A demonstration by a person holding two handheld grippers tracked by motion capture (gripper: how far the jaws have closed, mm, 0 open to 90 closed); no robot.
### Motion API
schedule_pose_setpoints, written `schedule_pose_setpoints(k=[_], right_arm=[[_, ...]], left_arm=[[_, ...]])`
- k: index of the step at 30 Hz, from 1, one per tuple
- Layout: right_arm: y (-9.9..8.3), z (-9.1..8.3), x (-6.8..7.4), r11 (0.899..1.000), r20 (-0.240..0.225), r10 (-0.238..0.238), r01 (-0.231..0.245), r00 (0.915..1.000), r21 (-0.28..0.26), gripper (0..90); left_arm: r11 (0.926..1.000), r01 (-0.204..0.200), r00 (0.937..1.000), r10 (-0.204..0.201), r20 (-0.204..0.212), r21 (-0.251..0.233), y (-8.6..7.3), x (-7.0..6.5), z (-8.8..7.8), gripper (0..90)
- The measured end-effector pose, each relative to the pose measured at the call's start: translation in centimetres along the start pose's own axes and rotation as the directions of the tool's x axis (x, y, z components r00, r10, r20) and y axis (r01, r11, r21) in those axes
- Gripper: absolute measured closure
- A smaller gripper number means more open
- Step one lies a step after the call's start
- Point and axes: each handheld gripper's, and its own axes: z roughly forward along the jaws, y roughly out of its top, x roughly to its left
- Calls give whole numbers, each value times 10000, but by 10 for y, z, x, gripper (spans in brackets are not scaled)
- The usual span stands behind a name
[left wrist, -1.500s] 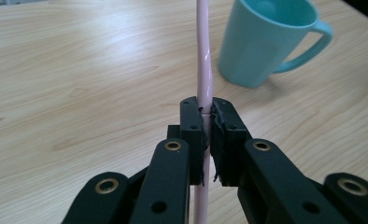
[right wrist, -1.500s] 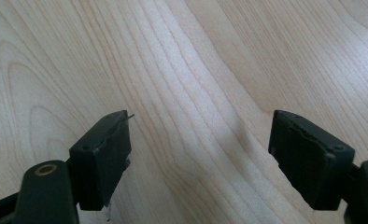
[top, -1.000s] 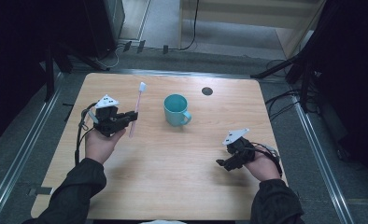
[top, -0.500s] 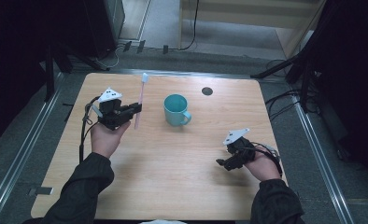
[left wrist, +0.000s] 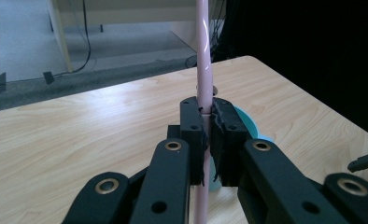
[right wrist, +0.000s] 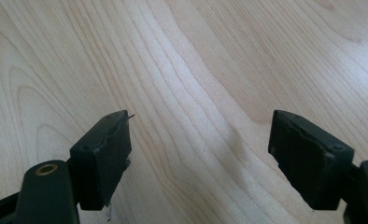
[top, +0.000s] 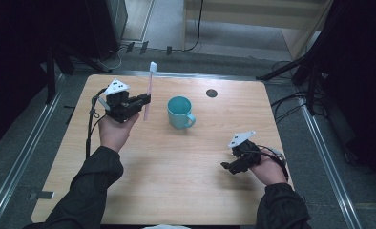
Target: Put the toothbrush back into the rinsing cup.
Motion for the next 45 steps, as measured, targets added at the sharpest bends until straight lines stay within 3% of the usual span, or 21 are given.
schedule_pose_setpoints(k=[8, 13, 22, 26, 34, 38, 45], right_arm=[[0, -1, -1, 9998, -18, 138, -138, 9999, -149, 211], [1, 0, -2, 9998, -115, 5, -7, 9999, -198, 211], [2, 0, -1, 9999, -229, -6, 3, 9997, -111, 210], [2, 1, 0, 9998, -202, -220, 220, 9996, 10, 211], [1, 0, 0, 9999, -222, -107, 105, 9997, -89, 210], [1, 1, 0, 9999, -199, -158, 158, 9997, -25, 210], [1, 1, 0, 9999, -216, -113, 112, 9997, -54, 210]], left_arm=[[9999, -135, 9998, 134, 120, 92, 10, -7, 12, 842], [9996, -147, 9993, 138, 361, 240, 18, -12, 24, 841], [9991, -315, 9989, 305, 347, 281, 26, -18, 44, 841], [9989, -307, 9988, 293, 382, 354, 30, -18, 54, 841], [9979, -436, 9981, 414, 465, 480, 29, -25, 78, 841], [9990, -257, 9987, 241, 442, 376, 28, -27, 90, 841], [9987, -270, 9987, 251, 448, 432, 24, -30, 100, 841]])
